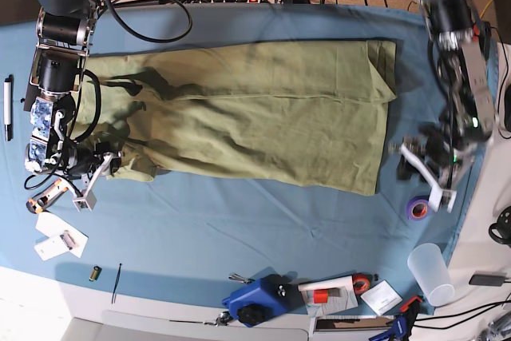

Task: Layout the t-shirt on the table in an organized manner, then fold the t-shirt properly
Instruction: 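Grasp the hem edge with the left gripper at the shirt's other end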

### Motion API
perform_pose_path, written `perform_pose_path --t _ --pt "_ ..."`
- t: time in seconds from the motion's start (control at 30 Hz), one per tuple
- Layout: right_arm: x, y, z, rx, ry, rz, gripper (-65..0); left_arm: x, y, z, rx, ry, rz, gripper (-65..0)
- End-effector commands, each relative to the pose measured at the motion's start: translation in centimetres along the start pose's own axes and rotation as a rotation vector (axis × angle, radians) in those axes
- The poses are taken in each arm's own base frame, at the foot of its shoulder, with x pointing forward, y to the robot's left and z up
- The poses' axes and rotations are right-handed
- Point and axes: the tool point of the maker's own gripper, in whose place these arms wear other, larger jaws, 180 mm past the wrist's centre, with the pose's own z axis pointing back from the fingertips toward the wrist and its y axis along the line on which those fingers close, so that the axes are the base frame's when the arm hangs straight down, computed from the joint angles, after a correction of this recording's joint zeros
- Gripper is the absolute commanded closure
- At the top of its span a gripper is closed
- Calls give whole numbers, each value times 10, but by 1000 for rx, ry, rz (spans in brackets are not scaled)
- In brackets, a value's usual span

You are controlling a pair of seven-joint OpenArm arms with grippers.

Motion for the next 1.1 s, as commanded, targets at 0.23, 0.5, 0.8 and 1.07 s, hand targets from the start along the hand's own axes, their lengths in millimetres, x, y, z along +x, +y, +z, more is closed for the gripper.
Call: perform_pose_path --t 0.23,0.5,0.8,1.07 --pt "19 -11 12 -22 -46 7 -250 29 8 -45 -137 37 127 -316" --pt "19 -11 12 -22 -46 6 -250 13 -25 -63 -289 97 173 -316" --pt "17 -11 12 -22 -37 6 -250 -2 -41 -79 -247 143 119 -316" --pt "16 -10 12 -20 -32 -9 -91 -25 -67 -92 -208 268 39 -133"
